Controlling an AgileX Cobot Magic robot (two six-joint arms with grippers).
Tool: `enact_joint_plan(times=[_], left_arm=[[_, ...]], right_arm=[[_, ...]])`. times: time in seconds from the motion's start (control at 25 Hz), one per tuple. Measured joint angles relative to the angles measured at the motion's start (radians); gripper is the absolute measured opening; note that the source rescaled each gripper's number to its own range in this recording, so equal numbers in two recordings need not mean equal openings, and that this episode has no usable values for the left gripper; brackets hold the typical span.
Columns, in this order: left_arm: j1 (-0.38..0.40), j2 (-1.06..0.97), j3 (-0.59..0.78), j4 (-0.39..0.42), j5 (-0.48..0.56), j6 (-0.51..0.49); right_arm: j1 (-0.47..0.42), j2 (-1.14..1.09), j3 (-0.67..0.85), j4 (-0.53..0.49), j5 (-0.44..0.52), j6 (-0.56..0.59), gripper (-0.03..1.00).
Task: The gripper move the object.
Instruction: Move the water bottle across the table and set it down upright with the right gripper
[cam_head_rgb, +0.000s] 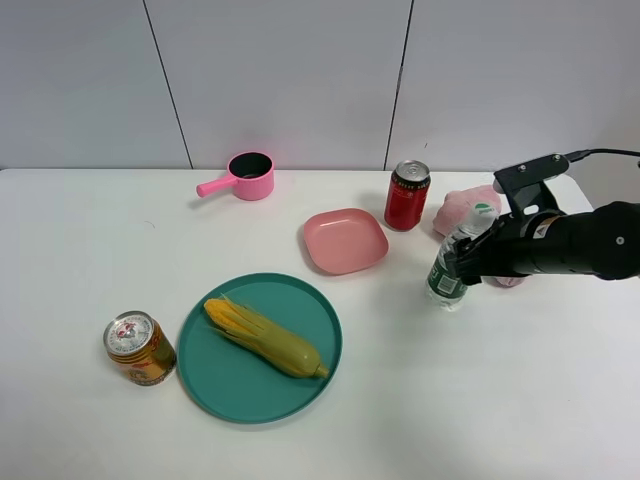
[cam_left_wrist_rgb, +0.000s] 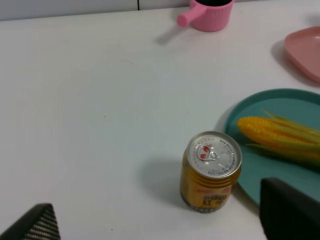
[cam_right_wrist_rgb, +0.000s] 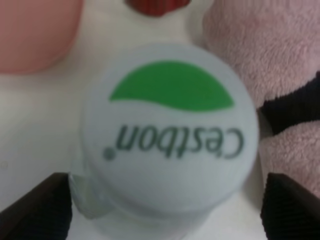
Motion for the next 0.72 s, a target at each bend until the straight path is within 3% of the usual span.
enact_joint_plan(times=[0.24,0.52,0.72], left_arm=[[0.000,0.000,0.000,0.000,0.000,0.000],[0.000,0.000,0.000,0.000,0.000,0.000],[0.000,0.000,0.000,0.000,0.000,0.000]], right_arm=[[0.010,0.048,0.000,0.000,-0.061,0.006,0.82],[0.104,0.154,-0.001,0.000,-0.150,0.008,0.82],[0.118,0.171,-0.001,0.000,-0.202,0.008,0.82]])
